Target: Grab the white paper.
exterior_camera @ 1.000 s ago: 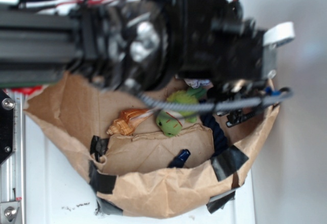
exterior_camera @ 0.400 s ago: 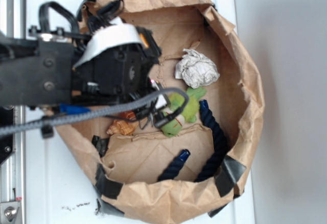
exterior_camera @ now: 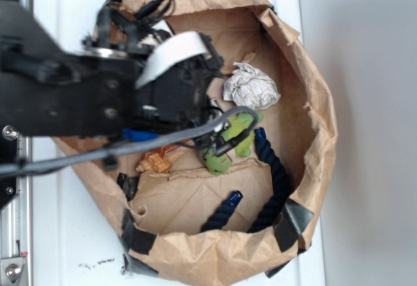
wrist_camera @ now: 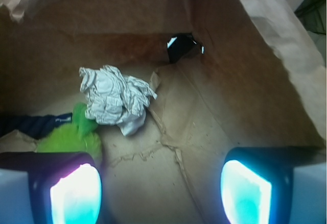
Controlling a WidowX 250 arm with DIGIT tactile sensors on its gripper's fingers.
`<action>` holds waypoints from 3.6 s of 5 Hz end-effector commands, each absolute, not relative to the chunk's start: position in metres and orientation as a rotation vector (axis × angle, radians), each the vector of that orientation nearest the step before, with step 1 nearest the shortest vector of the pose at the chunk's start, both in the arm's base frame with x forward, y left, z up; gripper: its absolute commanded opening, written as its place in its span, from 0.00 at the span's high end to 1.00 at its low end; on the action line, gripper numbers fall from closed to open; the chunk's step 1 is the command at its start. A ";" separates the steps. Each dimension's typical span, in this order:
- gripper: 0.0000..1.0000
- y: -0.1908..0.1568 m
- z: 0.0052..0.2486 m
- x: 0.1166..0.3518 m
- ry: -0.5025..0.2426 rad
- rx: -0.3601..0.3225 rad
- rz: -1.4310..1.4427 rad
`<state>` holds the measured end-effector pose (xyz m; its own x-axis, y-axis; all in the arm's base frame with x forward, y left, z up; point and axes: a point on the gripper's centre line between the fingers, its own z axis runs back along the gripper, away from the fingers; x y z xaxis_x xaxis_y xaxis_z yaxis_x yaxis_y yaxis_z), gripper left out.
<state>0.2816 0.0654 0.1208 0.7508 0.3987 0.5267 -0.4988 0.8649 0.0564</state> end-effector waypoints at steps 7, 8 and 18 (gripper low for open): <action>0.00 0.052 0.102 0.348 -0.438 0.096 0.408; 0.00 0.057 0.095 0.355 -0.413 0.111 0.408; 0.00 0.107 0.102 0.367 -0.516 0.165 0.397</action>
<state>0.3573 0.1027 0.0729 0.8293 0.3413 0.4425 -0.4073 0.9113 0.0604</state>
